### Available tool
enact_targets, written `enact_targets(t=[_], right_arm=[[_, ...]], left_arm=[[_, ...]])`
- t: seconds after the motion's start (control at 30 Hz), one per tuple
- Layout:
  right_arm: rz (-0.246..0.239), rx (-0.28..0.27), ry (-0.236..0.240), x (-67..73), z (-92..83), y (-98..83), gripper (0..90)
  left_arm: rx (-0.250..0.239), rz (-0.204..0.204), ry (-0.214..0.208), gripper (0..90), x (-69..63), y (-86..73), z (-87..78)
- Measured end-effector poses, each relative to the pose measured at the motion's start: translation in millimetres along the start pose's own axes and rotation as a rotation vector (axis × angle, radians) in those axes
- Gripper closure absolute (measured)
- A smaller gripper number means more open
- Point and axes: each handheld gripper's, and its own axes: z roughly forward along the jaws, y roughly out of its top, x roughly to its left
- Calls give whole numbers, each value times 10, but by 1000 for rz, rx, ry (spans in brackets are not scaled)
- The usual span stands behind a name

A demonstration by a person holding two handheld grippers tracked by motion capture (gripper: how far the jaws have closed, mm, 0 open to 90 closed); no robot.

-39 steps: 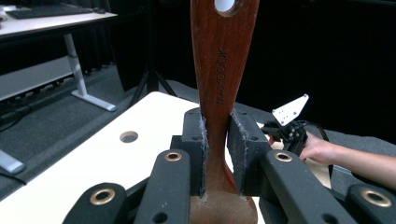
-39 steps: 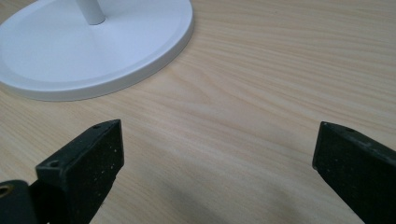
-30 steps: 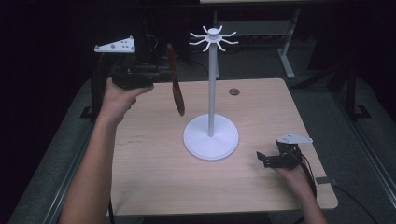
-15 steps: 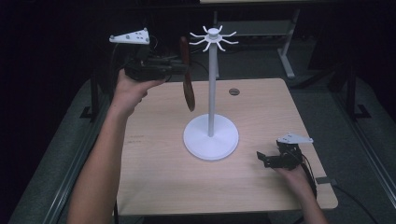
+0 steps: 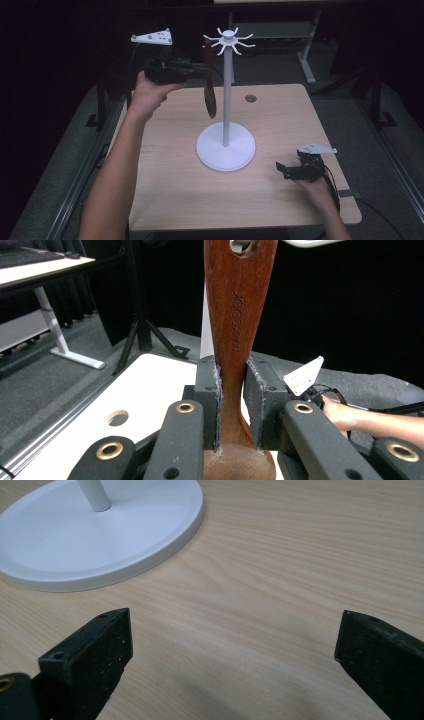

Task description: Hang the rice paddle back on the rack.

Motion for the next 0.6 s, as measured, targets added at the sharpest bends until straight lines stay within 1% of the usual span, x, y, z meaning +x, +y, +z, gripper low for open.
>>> enact_targets(t=[0.07,0.17,0.23,0.3,0.37,0.4,0.47,0.57,0.6], right_arm=[[-3,-2,1,1,1,1,17],[-8,1,3,2,1,0,17],[-8,4,3,3,5,-1,17],[-4,3,5,10,6,2,17],[-4,3,5,11,7,2,17],[-4,3,6,10,8,1,17],[-11,2,7,2,10,-3,17],[-12,-2,14,1,9,-5,17],[-13,-4,15,2,7,-5,17]], left_arm=[[9,3,-5,769,0,-8,35],[1,4,-10,767,-2,-18,37],[1,5,-5,756,-3,-27,22],[6,-2,-3,707,-1,-43,0],[12,1,7,653,-1,-62,-23],[20,-1,20,628,-3,-77,-43],[36,0,31,575,-4,-96,-80],[48,0,43,496,-20,-124,-140],[53,1,57,474,-29,-136,-160]])
